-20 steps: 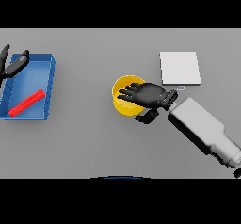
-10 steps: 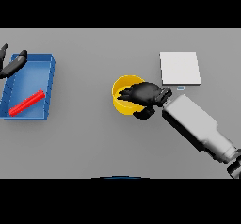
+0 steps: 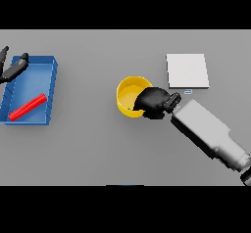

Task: Pick up the red beaker and tilt it to pour out 1 green nut into yellow bowl. Pick up the yellow bowl and place it on the metallic measuring scale.

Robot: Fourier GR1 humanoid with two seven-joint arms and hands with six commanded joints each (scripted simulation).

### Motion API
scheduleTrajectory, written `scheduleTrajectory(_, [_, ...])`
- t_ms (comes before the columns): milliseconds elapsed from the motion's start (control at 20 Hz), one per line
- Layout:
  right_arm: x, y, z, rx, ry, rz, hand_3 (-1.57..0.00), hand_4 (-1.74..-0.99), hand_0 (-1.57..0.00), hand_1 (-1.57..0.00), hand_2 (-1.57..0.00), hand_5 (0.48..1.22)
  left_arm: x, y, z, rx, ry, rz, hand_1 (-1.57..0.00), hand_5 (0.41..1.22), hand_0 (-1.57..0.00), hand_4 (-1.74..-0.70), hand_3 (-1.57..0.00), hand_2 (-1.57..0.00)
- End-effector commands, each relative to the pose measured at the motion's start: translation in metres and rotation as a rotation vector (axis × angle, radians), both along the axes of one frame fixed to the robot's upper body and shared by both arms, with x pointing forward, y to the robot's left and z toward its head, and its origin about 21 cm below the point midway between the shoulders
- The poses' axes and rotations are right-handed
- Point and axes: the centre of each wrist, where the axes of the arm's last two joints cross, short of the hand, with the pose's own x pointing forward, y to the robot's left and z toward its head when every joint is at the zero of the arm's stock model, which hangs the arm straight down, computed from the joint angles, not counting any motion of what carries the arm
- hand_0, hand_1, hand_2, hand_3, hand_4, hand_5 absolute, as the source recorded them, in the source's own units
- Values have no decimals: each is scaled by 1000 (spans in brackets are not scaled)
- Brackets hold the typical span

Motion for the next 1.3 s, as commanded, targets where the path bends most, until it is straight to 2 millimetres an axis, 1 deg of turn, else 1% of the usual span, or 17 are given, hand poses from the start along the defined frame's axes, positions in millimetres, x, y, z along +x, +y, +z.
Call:
scheduleTrajectory(0, [2, 1, 0, 1, 3, -1, -1183, -1689, -1433, -1424, -1240, 1184, -1, -3, -2, -1, -1, -3, 1, 695, 1, -722, 1, 1])
scheduleTrajectory(50, [0, 4, -1, 11, -15, -8, -1218, -1699, -1461, -1453, -1264, 1191, 0, 0, 2, 5, 4, 7, 1, 697, 1, -719, 1, 1])
scheduleTrajectory(150, [1, -2, 1, 27, -3, -7, -1254, -1714, -1500, -1496, -1309, 1202, 0, 1, 4, 9, 9, -3, 1, 695, 1, -719, 1, 1])
scheduleTrajectory(250, [2, -5, 5, 45, -1, -16, -1311, -1724, -1526, -1523, -1319, 1209, 2, -2, 0, 7, 17, 1, 1, 694, 1, -716, 1, 1])
scheduleTrajectory(300, [3, -9, 8, 53, 1, -19, -1323, -1727, -1535, -1532, -1327, 1211, 2, -1, 2, -4, 11, 3, 1, 695, 1, -717, 1, 1])
scheduleTrajectory(350, [5, -8, 15, 56, -8, -29, -1340, -1730, -1542, -1540, -1331, 1213, 2, -3, 2, -4, 9, -3, 1, 696, 1, -717, 1, 1])
scheduleTrajectory(450, [8, -12, 26, 68, -10, -54, -1317, -1734, -1553, -1551, -1344, 1216, 3, -1, -1, -8, 14, 14, 1, 694, 1, -723, 1, 1])
scheduleTrajectory(500, [5, -13, 31, 72, -2, -64, -1284, -1735, -1556, -1555, -1389, 1217, 2, -2, 0, 1, 15, 16, 1, 693, 1, -724, 1, 1])
scheduleTrajectory(600, [8, -16, 47, 88, -33, -68, -1228, -1737, -1562, -1561, -1429, 1218, 2, -2, -2, 6, 14, 8, 1, 692, 1, -723, 1, 1])
scheduleTrajectory(700, [11, -25, 59, 97, -85, -106, -1194, -1739, -1565, -1565, -1426, 1219, 0, -1, -1, 14, 24, 9, 1, 686, 1, -717, 1, 1])
scheduleTrajectory(950, [1, -36, 69, 110, -110, -143, -1161, -1740, -1561, -1569, -1524, 1220, 1, -2, 6, 8, 8, -4, 1, 688, 1, -720, 1, 1])
scheduleTrajectory(1000, [3, -38, 73, 112, -126, -156, -1157, -1740, -1563, -1569, -1526, 1220, 2, -3, 7, 10, 11, 1, 1, 694, 1, -721, 1, 1])
scheduleTrajectory(1050, [3, -46, 77, 109, -144, -168, -1155, -1741, -1565, -1570, -1513, 1220, 0, -2, 6, 10, 12, -2, 1, 698, 1, -723, 1, 1])
scheduleTrajectory(1100, [8, -52, 80, 112, -162, -187, -1149, -1741, -1566, -1570, -1516, 1220, 0, -5, 6, 2, 11, -5, 1, 704, 1, -725, 1, 1])
scheduleTrajectory(1150, [13, -55, 80, 109, -181, -204, -1151, -1741, -1567, -1570, -1527, 1221, 0, -5, 2, 4, 9, -3, 1, 710, 1, -727, 1, 1])
scheduleTrajectory(1200, [16, -58, 77, 112, -188, -228, -1153, -1741, -1568, -1570, -1536, 1221, -1, -4, 5, 2, 2, -3, 1, 715, 1, -729, 1, 1])
scheduleTrajectory(1250, [19, -65, 80, 119, -191, -237, -1153, -1741, -1568, -1570, -1537, 1221, 0, -6, 5, 7, 6, 4, 1, 719, 1, -730, 1, 1])
